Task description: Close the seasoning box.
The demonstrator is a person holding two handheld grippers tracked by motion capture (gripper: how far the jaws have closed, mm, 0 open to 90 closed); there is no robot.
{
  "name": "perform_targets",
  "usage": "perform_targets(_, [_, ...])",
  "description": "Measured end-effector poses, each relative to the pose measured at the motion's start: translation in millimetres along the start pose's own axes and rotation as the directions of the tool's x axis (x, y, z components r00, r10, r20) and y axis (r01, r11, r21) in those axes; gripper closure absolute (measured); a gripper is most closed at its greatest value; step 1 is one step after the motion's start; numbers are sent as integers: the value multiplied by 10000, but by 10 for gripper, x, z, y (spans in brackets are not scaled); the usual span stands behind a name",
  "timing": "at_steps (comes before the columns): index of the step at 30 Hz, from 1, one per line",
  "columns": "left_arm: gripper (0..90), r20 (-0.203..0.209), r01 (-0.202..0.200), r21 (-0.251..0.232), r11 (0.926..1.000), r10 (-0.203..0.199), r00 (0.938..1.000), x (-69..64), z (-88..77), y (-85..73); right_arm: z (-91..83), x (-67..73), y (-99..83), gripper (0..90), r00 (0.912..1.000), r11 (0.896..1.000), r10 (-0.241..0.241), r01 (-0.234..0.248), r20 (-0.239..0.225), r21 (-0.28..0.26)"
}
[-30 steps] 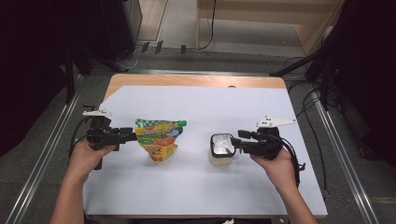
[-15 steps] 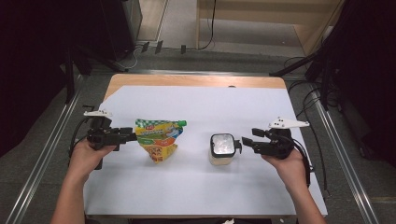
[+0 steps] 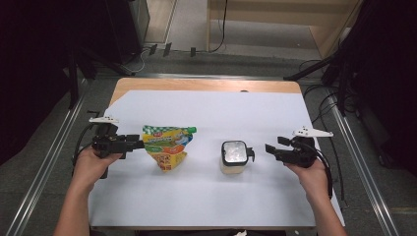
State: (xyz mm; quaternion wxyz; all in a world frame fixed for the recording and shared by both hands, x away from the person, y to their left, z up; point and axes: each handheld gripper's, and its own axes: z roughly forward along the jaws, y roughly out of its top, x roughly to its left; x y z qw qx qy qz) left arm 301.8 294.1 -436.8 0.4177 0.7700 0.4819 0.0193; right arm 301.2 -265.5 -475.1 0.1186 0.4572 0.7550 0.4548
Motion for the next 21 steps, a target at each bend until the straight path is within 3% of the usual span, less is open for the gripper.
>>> perform_targets(21, [426, -62, 41, 192, 9998, -40, 10000, 39, 24, -12, 61, -9, -54, 314, 9993, 9995, -264, 260, 279, 159])
